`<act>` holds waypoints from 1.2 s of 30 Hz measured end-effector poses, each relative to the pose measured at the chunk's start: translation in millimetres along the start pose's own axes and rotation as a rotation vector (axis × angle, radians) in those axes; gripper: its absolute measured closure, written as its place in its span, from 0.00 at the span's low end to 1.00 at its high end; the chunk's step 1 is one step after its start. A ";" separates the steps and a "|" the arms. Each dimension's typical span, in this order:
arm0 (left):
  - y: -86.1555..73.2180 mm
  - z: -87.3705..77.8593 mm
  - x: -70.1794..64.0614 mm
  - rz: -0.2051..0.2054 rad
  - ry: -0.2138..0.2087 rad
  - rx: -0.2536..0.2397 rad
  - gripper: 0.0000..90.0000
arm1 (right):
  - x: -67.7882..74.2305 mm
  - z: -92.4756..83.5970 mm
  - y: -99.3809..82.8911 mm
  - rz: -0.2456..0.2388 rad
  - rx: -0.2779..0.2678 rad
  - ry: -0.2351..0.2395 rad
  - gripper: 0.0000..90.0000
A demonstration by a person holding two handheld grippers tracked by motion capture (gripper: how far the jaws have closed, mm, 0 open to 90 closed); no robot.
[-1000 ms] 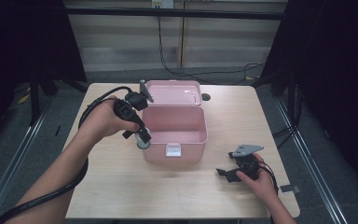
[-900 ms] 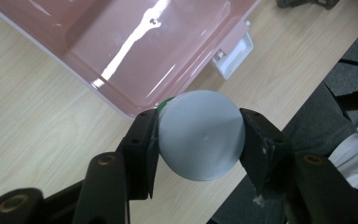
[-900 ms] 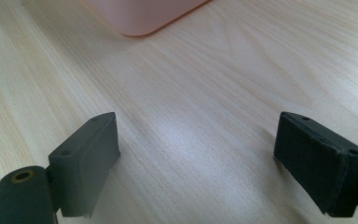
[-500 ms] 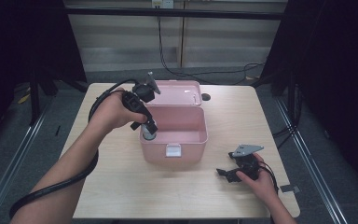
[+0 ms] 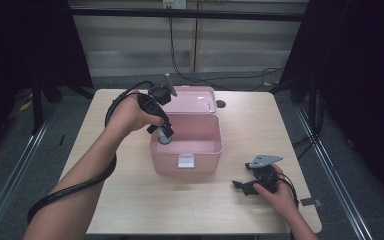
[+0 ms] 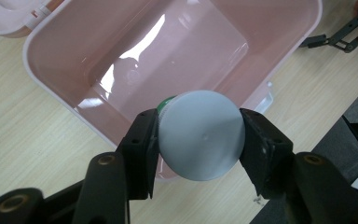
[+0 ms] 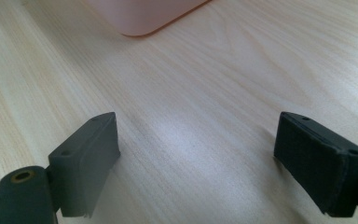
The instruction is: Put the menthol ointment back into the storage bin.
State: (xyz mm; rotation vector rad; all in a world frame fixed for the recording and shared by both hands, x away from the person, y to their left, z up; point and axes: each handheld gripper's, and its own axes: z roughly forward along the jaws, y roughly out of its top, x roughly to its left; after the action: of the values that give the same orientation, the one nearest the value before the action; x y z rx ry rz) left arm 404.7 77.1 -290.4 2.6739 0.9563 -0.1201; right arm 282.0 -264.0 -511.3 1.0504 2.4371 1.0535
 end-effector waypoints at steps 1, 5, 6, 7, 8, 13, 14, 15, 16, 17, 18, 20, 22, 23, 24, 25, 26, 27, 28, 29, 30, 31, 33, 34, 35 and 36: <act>1.0 0.5 0.8 -0.001 0.000 -0.001 0.56 | 0.0 0.0 0.0 0.000 0.000 0.000 0.15; 4.9 3.4 2.2 -0.008 0.002 0.003 0.56 | 0.0 0.0 0.0 0.000 0.000 0.000 0.15; 5.6 4.0 2.3 -0.011 0.003 0.002 0.56 | 0.0 0.0 0.0 0.000 0.000 0.000 0.15; 6.3 4.7 2.4 -0.015 0.007 0.000 0.56 | 0.0 0.0 0.0 0.000 0.000 0.000 0.15; 7.0 6.0 2.6 -0.020 0.009 -0.003 0.56 | 0.0 0.0 0.0 0.000 0.000 0.000 0.15; 12.5 13.5 4.9 -0.031 0.016 0.006 0.56 | 0.0 0.0 0.0 0.000 0.000 0.000 0.15; 13.5 14.8 6.0 -0.031 0.015 -0.001 0.56 | 0.0 0.0 0.0 0.000 0.000 0.000 0.15; 14.2 15.8 6.2 -0.040 0.014 -0.007 0.56 | 0.0 0.0 0.0 0.000 0.000 0.000 0.15; 15.2 17.0 7.0 -0.037 0.017 -0.001 0.56 | 0.0 0.0 0.0 0.000 0.000 0.000 0.15; 15.9 18.2 7.3 -0.039 0.017 -0.001 0.56 | 0.0 0.0 0.0 0.000 0.000 0.000 0.15; 16.9 19.7 7.6 -0.040 0.023 0.003 0.56 | 0.0 0.0 0.0 0.000 0.000 0.000 0.15; 18.6 22.8 9.0 -0.047 0.019 0.005 0.56 | 0.0 0.0 0.0 0.000 0.000 0.000 0.15; 20.2 26.0 10.1 -0.057 0.027 0.014 0.56 | 0.1 0.0 0.0 0.001 0.000 0.000 0.15; 21.1 28.4 10.3 -0.064 0.030 0.008 0.56 | 0.0 0.0 0.0 0.000 0.000 0.000 0.15; 21.7 29.8 11.2 -0.061 0.025 0.013 0.56 | 0.0 0.0 0.0 0.001 0.000 0.000 0.15; 22.5 31.4 11.4 -0.067 0.029 0.011 0.56 | 0.1 0.0 0.0 0.001 0.000 0.000 0.15; 23.1 33.1 12.2 -0.068 0.030 0.002 0.56 | 0.1 0.0 0.0 0.001 0.000 0.000 0.15; 23.8 34.6 12.8 -0.071 0.030 0.003 0.56 | 0.1 0.0 0.0 0.001 0.000 0.000 0.15; 24.5 36.1 13.9 -0.074 0.026 0.004 0.56 | 0.1 0.0 0.0 0.001 0.000 0.000 0.15; 25.2 38.3 14.1 -0.082 0.032 -0.004 0.56 | 0.1 0.0 0.0 0.001 0.000 0.000 0.15; 25.9 39.1 14.4 -0.080 0.034 0.006 0.56 | 0.0 0.0 0.0 0.000 0.000 0.000 0.15; 26.3 41.1 14.5 -0.086 0.033 -0.001 0.56 | 0.1 0.0 0.0 0.001 0.000 0.000 0.15; 27.6 44.5 15.2 -0.088 0.034 0.006 0.56 | 0.0 0.0 0.0 0.000 0.000 0.000 0.15; 28.1 46.5 15.8 -0.092 0.032 0.004 0.56 | 0.0 -0.1 0.0 0.001 0.000 0.000 0.15; 28.7 48.4 16.0 -0.096 0.034 0.003 0.56 | 0.0 -0.1 0.0 0.001 0.000 0.000 0.15; 29.1 50.5 17.0 -0.095 0.026 0.004 0.56 | 0.0 -0.1 0.0 0.000 0.000 0.000 0.15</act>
State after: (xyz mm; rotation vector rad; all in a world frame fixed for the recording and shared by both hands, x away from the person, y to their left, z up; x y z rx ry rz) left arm 437.3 50.6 -334.2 2.6401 1.0925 -0.1079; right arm 281.9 -264.0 -511.2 1.0510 2.4367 1.0535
